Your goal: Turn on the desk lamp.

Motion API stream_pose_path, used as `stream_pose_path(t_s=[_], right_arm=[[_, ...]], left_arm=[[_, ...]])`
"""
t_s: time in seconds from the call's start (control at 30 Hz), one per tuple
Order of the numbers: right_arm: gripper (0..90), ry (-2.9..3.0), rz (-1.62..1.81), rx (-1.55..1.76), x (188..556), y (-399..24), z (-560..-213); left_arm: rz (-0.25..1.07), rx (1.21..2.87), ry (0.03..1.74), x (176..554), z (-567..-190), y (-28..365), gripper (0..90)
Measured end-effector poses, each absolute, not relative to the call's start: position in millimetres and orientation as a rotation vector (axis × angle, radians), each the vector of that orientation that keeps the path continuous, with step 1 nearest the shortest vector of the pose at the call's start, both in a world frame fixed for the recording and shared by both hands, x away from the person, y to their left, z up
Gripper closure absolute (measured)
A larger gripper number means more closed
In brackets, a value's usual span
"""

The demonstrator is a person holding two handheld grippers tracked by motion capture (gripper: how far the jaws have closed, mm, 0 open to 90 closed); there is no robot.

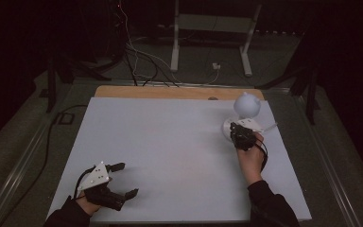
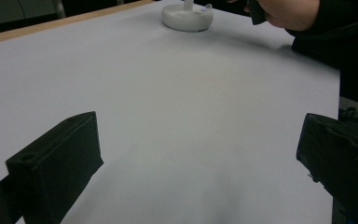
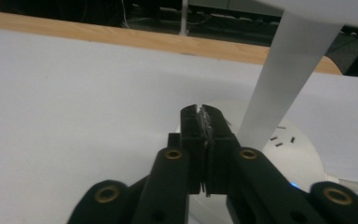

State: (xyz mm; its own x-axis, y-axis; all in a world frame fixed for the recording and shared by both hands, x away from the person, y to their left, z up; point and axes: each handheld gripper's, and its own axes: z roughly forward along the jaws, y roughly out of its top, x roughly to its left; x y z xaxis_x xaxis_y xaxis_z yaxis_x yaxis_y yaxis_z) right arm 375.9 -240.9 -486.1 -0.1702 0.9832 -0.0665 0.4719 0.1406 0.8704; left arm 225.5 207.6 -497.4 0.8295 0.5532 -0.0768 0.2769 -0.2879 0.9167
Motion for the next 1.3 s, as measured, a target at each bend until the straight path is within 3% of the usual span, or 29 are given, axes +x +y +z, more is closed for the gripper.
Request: stream_pose_path(t_s=[1.3], right_arm=[[90.0,1.82,0.854,1.449,393,-240,-510]], left_arm=[[0.306,1.888,0.623,226,-498,207,0.3]])
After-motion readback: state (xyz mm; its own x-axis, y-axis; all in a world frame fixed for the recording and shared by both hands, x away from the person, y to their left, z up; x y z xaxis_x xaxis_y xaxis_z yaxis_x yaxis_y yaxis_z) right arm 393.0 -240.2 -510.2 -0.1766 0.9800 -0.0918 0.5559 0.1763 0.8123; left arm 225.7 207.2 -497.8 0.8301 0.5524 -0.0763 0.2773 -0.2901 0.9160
